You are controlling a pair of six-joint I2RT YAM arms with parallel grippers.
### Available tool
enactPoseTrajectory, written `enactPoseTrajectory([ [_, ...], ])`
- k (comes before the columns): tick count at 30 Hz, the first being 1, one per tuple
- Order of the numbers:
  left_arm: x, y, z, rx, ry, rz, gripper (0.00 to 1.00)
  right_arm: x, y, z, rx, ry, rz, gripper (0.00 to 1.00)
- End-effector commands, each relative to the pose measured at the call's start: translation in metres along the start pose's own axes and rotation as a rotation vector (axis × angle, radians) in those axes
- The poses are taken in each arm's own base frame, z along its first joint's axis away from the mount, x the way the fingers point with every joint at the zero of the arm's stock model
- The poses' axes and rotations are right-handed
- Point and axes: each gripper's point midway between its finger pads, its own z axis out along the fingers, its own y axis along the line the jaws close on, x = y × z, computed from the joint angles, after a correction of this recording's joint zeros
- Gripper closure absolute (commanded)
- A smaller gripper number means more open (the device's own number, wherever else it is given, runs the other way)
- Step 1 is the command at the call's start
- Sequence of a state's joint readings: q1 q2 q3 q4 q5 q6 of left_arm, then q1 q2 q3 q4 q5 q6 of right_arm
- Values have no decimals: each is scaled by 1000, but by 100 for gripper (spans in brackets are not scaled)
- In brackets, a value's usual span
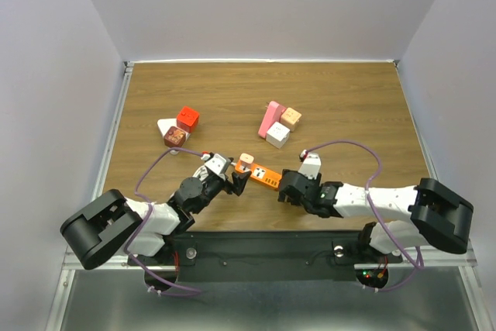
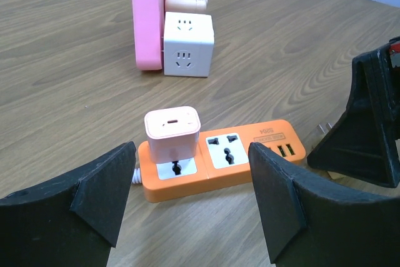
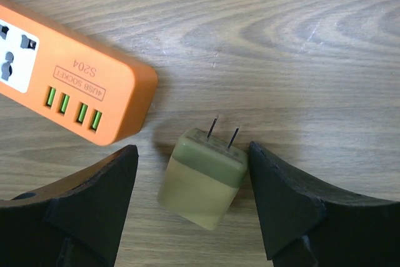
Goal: Insert the plug
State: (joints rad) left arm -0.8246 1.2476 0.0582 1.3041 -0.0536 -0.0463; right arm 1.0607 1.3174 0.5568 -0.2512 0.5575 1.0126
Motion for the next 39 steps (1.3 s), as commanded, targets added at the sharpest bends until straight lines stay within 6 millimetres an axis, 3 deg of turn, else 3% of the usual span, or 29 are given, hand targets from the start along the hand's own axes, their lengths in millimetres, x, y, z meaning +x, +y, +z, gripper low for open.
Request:
enactPoseTrajectory([
  [1,-32,-7,6,23,-116,-8,16,15,-21,-8,101,20,-19,23],
  [14,-33,-6,6,21,-116,-4,16,16,-34,-10,152,-33,-18,24],
  [15,-32,-7,5,24,-116,-4,16,14,-33,-9,154,-42,-18,27],
  [18,-33,-6,5,18,-118,-8,16,14,-30,-7,159,-38,-46,50],
  [19,-36,-4,5,7,-124,-11,17,11,-26,-8,152,-40,-62,63],
  [21,-36,-2,7,-9,-115,-20,16,4,-18,-10,133,-50,-99,79],
  [25,-39,-4,7,-1,-116,-23,16,-12,10,-25,-3,-45,-257,90],
  [28,-47,-16,2,67,-142,-28,16,-26,41,-52,-188,-32,-380,91],
  [33,-49,-45,-2,219,-104,-78,16,-22,68,-86,-435,27,-583,91],
  [39,-56,-81,-28,420,-107,-211,16,-1,89,-89,-545,131,-750,92],
])
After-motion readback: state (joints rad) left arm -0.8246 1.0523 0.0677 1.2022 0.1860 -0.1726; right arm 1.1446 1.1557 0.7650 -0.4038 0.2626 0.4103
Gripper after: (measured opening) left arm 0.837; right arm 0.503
